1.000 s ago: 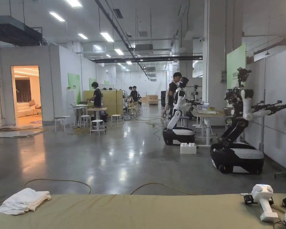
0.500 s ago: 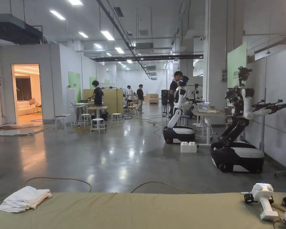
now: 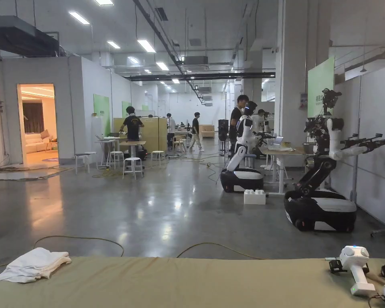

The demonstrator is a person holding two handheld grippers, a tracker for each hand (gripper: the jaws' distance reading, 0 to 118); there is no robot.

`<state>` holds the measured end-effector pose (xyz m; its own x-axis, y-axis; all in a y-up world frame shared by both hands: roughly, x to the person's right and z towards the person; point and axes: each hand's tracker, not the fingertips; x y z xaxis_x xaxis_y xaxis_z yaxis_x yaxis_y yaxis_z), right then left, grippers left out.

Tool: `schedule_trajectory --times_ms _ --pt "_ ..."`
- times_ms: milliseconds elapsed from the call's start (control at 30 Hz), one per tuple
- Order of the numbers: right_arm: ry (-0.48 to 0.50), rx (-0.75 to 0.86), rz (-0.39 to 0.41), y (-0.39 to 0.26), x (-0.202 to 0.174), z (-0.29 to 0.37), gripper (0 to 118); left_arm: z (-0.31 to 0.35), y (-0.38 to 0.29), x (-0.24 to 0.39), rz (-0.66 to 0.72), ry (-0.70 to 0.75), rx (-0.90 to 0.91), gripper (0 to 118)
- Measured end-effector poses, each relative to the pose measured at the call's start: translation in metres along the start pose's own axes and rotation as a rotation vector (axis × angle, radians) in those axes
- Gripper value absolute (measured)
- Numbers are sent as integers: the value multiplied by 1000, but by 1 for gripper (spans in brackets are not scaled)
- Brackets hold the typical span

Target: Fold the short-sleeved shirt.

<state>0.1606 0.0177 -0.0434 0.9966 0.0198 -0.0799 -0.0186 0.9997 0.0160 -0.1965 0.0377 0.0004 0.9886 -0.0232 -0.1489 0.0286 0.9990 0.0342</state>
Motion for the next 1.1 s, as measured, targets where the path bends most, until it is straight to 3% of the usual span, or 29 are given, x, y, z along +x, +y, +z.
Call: schedule_trajectory --times_ms 167,400,700,1100 --pt "-47 32 6 1 -2 2 1 0 1 -1 1 6 2 0" --pt "-19 39 -20 4 2 5 1 0 1 -3 8 9 3 0" --pt "-8 8 29 1 -5 2 1 0 1 -2 1 8 0 0" --pt "-2 -22 35 -3 -1 -2 1 -1 -3 -5 -7 18 -14 0"
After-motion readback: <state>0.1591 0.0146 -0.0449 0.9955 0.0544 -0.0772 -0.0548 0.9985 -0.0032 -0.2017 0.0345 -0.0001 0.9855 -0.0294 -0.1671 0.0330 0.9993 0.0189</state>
